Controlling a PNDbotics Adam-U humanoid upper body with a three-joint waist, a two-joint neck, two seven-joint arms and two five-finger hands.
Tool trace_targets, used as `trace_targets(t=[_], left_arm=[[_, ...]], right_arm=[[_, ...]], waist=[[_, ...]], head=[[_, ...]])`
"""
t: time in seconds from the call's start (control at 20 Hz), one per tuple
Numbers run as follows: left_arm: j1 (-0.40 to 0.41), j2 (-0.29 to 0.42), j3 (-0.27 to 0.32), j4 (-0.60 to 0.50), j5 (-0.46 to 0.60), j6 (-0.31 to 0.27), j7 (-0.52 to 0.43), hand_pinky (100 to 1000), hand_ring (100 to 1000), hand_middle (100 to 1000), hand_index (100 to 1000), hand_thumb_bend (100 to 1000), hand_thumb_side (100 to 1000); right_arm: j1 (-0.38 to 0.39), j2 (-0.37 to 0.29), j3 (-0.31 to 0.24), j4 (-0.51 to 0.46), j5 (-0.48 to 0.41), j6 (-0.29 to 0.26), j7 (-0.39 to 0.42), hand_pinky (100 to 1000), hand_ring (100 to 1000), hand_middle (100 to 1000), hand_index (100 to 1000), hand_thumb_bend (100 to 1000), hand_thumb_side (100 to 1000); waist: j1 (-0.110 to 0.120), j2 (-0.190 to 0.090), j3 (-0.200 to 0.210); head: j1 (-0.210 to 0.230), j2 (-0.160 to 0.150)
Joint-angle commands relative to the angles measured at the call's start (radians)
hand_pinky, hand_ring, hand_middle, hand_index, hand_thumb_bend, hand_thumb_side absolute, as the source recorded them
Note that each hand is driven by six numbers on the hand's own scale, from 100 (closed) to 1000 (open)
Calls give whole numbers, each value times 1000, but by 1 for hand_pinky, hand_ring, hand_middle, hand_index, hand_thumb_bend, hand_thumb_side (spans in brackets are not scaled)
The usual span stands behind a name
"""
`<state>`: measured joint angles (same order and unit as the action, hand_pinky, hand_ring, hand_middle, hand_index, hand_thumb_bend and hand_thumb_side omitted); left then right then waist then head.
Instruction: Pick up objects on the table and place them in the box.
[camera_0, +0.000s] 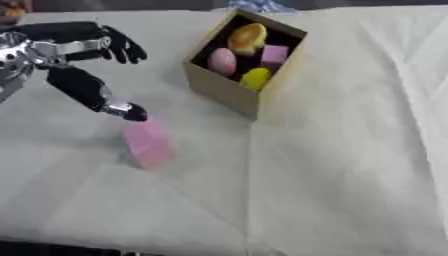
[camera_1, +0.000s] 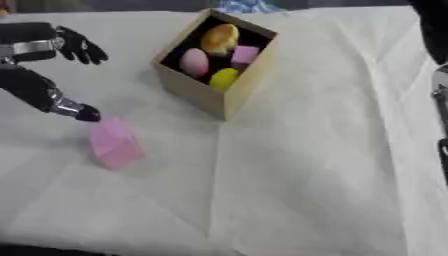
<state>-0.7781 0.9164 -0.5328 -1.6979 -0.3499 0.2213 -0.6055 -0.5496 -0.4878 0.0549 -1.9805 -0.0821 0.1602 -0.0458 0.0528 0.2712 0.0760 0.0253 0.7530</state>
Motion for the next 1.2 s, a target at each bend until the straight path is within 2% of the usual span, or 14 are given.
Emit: trace_targets(t=[0.05, 0.25, 0.5, 1.2], left_arm=[[-10, 13, -12, 18, -43, 11, -35, 832, 815, 773, 889, 801, 612], [-27, -18, -34, 70, -90, 6, -66, 821, 801, 758, 875, 792, 577], [-54, -55, -65, 109, -56, 15, -112, 816, 797, 753, 869, 784, 516], [-58, -86, -94, 128, -101, 27, -165, 787, 759, 698, 852, 825, 587]], right_arm=[[-8, -11, -11, -20, -8, 1, -5, 906, 868, 597, 707, 100, 619], [-8, -10, -11, -20, -10, 2, -6, 906, 868, 597, 707, 100, 618], [-8, -12, -12, -20, -11, 3, -8, 906, 868, 596, 707, 100, 619], [-6, -9, -14, -20, -14, 3, -14, 906, 867, 595, 705, 100, 618]], waist=[[-1, -21, -1], [-3, -19, -5], [-5, -16, -7], [-6, -14, -8]], head=[[1, 0], [-3, -5], [-2, -7], [4, -9]])
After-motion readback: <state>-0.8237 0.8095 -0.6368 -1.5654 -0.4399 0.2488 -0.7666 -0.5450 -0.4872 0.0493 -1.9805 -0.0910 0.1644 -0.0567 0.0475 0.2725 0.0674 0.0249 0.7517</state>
